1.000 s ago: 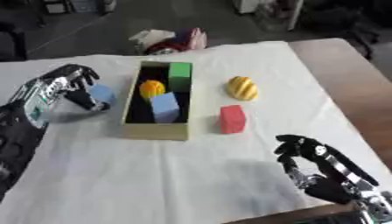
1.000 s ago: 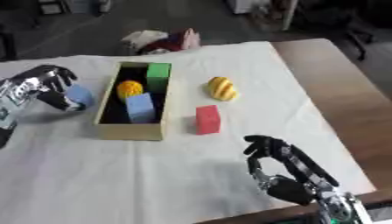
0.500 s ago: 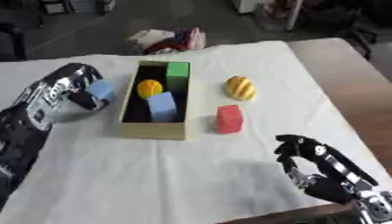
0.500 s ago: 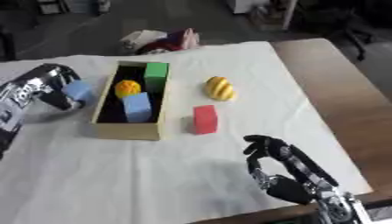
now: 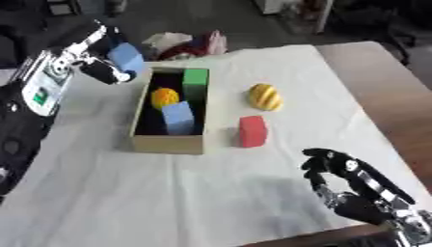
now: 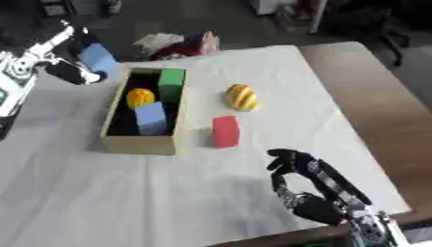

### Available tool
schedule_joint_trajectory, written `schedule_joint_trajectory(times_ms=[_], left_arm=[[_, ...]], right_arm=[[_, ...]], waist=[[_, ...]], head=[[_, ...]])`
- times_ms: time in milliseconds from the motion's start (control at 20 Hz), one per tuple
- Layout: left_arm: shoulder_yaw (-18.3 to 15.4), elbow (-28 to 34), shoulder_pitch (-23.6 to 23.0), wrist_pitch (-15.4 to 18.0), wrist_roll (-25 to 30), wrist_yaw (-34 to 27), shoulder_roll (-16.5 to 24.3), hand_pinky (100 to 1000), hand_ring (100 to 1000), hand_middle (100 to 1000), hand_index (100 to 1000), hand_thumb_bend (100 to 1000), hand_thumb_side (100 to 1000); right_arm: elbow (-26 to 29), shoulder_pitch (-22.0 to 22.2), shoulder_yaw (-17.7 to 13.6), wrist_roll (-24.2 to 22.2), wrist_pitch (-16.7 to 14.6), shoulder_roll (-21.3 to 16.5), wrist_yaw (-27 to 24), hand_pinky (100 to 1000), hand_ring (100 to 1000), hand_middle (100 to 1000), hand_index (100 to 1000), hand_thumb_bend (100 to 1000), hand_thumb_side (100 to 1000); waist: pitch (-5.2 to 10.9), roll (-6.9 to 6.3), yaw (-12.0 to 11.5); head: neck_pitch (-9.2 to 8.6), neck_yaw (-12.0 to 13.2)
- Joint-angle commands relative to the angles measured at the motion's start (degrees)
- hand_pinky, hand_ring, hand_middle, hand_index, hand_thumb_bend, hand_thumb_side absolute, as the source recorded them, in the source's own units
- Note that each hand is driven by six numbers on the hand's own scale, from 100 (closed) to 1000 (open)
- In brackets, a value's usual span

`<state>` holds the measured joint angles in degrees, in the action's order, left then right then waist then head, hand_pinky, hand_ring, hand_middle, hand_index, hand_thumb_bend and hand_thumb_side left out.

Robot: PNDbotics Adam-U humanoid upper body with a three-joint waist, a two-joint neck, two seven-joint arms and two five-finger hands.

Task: Pick up objects on the table and place them in the box.

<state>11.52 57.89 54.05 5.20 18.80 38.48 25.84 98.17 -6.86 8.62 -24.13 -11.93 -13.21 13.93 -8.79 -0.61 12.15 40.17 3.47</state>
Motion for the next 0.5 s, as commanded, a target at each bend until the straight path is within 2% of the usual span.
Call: schedule_joint_trajectory(times_ms=[50,250,400,500], left_arm=[[0.65,-0.42,1.6,1.55,1.39,-0.19,-1.15,615,503,515,711,445,100],[0.78,-2.17,1.43,2.89,1.74,-0.63,-2.24,648,563,569,751,510,123],[0.49,-2.28,1.12,2.87,1.11,-0.98,-2.07,686,641,662,803,676,242],[0.15,-1.95,0.91,2.47,0.11,-1.43,-1.57,694,656,685,816,757,300]], right_arm=[[0.6,-0.73,0.1,-0.34,-0.14,-0.29,-0.51,769,656,665,880,100,448],[0.59,-0.75,0.09,-0.38,-0.13,-0.28,-0.5,770,656,665,880,100,449],[0.61,-0.79,0.08,-0.37,-0.13,-0.3,-0.47,770,656,665,880,100,449],[0.61,-0.79,0.06,-0.38,-0.14,-0.28,-0.44,770,656,665,880,100,448]], waist=[[0.71,0.06,0.19],[0.65,-0.07,0.42],[0.68,-0.21,0.39],[0.7,-0.3,0.33]], head=[[-0.68,0.32],[-0.77,0.27],[-0.77,0.09],[-0.81,-0.07]])
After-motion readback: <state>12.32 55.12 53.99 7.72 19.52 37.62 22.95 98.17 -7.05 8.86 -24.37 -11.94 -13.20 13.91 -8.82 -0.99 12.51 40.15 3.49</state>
